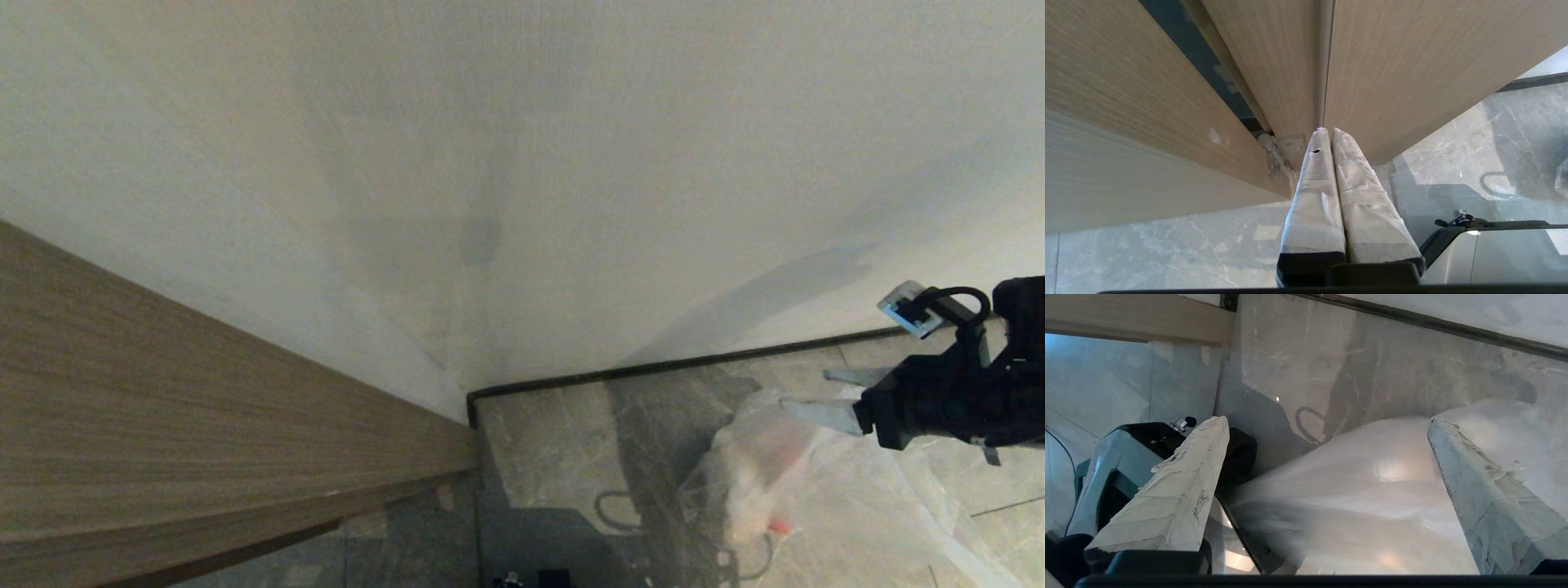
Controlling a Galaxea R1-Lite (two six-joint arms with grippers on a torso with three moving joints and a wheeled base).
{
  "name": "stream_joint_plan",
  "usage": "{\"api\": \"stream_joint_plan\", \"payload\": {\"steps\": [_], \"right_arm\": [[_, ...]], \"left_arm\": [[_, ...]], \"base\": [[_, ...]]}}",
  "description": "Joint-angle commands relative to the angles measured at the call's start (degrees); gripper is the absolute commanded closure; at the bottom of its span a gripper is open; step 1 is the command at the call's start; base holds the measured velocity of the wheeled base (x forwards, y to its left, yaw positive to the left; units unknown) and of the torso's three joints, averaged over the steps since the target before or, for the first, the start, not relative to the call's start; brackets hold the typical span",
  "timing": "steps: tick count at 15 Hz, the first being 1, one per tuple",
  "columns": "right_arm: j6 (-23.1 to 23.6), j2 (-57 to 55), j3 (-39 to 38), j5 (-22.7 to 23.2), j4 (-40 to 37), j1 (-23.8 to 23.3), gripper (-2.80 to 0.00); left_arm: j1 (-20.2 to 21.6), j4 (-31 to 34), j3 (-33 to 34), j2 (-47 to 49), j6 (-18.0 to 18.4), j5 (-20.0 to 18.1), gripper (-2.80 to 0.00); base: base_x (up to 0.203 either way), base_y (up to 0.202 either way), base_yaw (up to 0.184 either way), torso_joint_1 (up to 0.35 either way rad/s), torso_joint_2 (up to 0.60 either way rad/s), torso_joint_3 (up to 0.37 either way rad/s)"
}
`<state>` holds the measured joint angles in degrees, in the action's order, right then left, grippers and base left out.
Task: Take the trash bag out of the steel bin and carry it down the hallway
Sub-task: Put the trash bag at the door
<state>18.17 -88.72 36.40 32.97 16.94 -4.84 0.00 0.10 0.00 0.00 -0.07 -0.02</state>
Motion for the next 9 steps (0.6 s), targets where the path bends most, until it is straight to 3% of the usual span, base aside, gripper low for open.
{"api": "stream_joint_plan", "payload": {"steps": [1, 3, 7, 9], "right_arm": [[0.02, -0.49, 0.92, -1.29, -0.23, -0.08, -2.80], [0.08, 0.30, -0.04, -3.94, -1.64, -0.07, -2.80], [-0.13, -0.04, 1.78, -4.78, -0.48, -0.48, -2.80], [-0.40, 0.33, 2.96, -8.88, -0.25, -1.11, -2.80]], "left_arm": [[0.00, -0.01, 0.00, 0.00, -0.01, 0.02, 0.00], [0.00, -0.01, 0.00, 0.00, -0.01, 0.02, 0.00], [0.00, -0.01, 0.00, 0.00, -0.01, 0.02, 0.00], [0.00, -0.01, 0.00, 0.00, -0.01, 0.02, 0.00]], "base": [[0.000, 0.000, 0.000, 0.000, 0.00, 0.000], [0.000, 0.000, 0.000, 0.000, 0.00, 0.000], [0.000, 0.000, 0.000, 0.000, 0.00, 0.000], [0.000, 0.000, 0.000, 0.000, 0.00, 0.000]]}}
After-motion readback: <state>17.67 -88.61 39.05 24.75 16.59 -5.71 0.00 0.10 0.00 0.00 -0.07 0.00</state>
